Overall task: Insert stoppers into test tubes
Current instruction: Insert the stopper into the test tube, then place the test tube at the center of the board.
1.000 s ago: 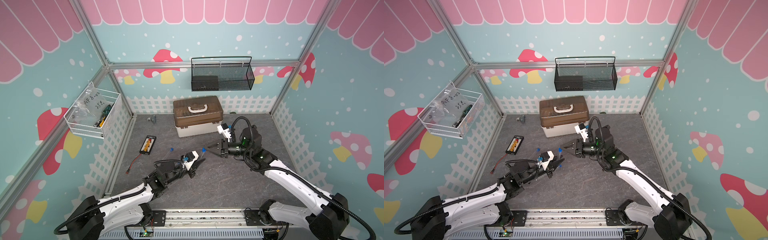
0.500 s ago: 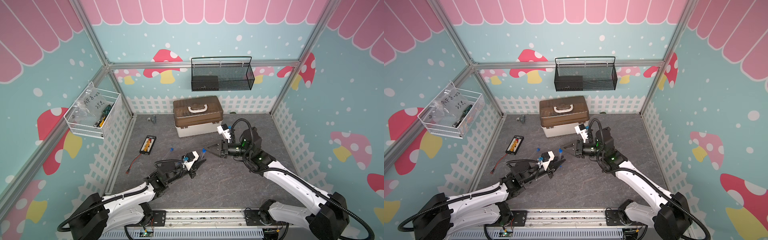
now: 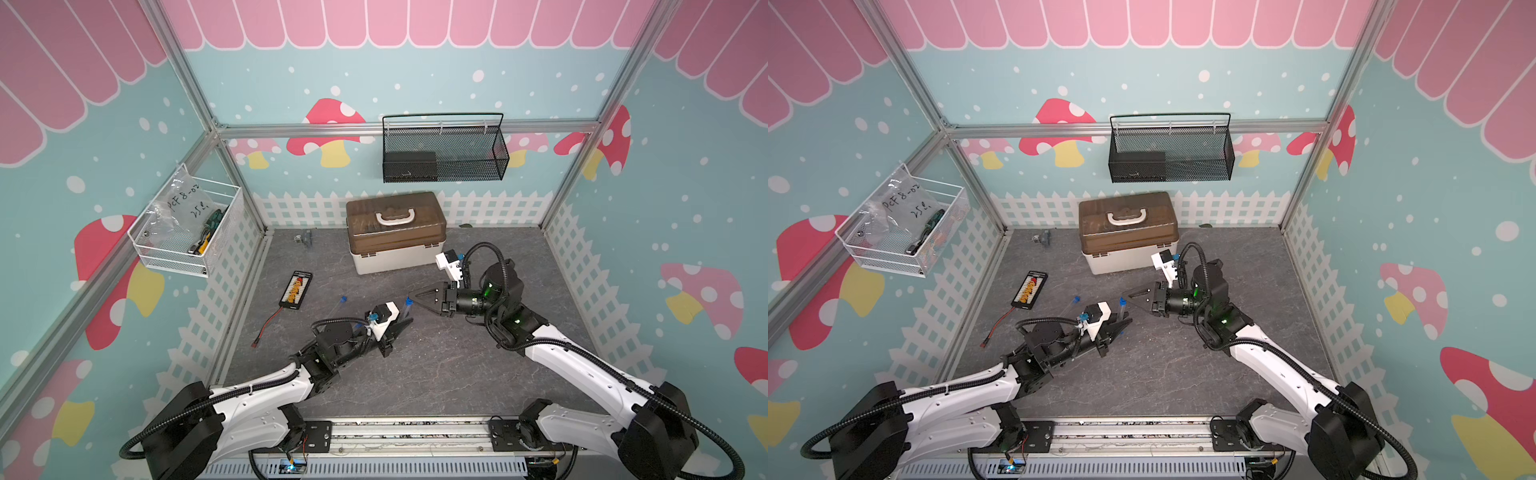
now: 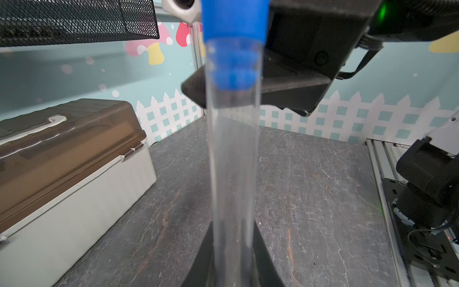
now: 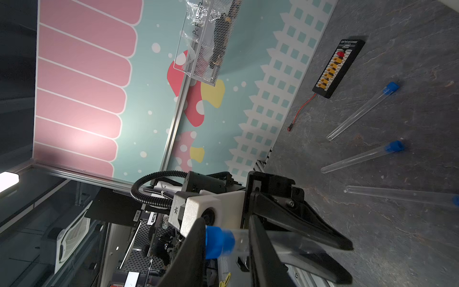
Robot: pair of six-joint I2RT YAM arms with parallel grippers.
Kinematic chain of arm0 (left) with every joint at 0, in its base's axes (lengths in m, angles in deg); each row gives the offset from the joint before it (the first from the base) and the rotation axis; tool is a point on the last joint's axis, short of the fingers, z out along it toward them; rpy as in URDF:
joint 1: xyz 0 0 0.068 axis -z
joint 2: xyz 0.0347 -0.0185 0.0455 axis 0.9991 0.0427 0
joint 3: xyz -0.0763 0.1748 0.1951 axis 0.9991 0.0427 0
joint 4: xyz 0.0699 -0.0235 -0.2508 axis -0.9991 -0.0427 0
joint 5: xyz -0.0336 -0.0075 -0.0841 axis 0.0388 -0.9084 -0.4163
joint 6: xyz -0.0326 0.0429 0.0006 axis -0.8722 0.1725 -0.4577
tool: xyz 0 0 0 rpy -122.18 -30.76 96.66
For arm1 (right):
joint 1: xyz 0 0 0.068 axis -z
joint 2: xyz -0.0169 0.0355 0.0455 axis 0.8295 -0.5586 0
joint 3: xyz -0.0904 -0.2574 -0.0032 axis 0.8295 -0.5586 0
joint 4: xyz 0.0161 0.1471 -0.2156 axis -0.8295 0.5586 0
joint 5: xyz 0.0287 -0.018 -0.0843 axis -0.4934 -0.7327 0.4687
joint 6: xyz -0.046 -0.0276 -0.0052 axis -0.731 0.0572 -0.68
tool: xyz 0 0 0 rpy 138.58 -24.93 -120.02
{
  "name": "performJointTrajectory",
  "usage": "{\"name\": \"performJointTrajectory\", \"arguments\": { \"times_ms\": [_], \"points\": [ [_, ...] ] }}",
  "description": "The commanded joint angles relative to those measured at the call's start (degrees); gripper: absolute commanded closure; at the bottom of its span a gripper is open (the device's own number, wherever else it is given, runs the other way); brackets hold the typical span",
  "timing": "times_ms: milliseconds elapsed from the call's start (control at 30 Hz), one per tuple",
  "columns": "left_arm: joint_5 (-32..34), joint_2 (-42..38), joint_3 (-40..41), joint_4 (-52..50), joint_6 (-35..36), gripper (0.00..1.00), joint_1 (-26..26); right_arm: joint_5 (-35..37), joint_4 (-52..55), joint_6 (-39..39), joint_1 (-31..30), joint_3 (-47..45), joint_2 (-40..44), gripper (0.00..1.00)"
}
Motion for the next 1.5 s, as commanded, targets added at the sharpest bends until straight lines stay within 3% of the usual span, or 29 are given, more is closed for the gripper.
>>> {"name": "performJointTrajectory", "arguments": {
  "times_ms": [0, 167, 300, 400, 533, 700, 800, 1100, 1467],
  "points": [
    [-4.2, -1.48, -5.16, 16.84, -0.25, 1.0, 0.48, 0.02, 10.27, -0.26, -1.0, -3.98, -3.64, 0.73],
    [-4.61, -1.48, -6.35, 13.52, 1.52, 1.0, 0.48, 0.5, 12.94, -1.68, -0.97, -3.76, -4.25, 0.74],
    [-0.68, -2.66, -7.22, 6.26, 4.48, 1.0, 0.48, 0.88, 15.64, -4.29, -0.54, -1.8, -3.86, 0.75],
    [7.65, -2.81, -11.33, -15.28, 8.98, 1.0, -0.42, 0.46, 16.57, -7.77, 1.79, 3.57, -1.71, 0.69],
    [8.38, 0.2, -15.65, -36.15, 13.11, 1.0, -3.59, 5.22, 17.0, -12.4, 6.64, 7.97, 4.17, 0.47],
    [6.68, 6.49, -25.22, -62.79, 24.8, 1.0, -7.37, 19.49, 26.45, -17.46, 10.03, 2.74, 11.03, 0.46],
    [10.94, 11.45, -31.36, -71.78, 25.64, 1.0, -9.59, 25.15, 33.16, -21.47, 10.12, 0.09, 12.26, 0.49],
    [11.44, 23.19, -40.27, -74.0, 18.2, 1.0, -10.42, 27.88, 36.53, -22.97, 10.13, -2.24, 13.71, 0.49],
    [15.05, 37.54, -48.61, -79.38, 19.78, 1.0, -10.4, 28.02, 38.85, -24.93, 10.13, -2.92, 15.73, 0.49]
  ]
}}
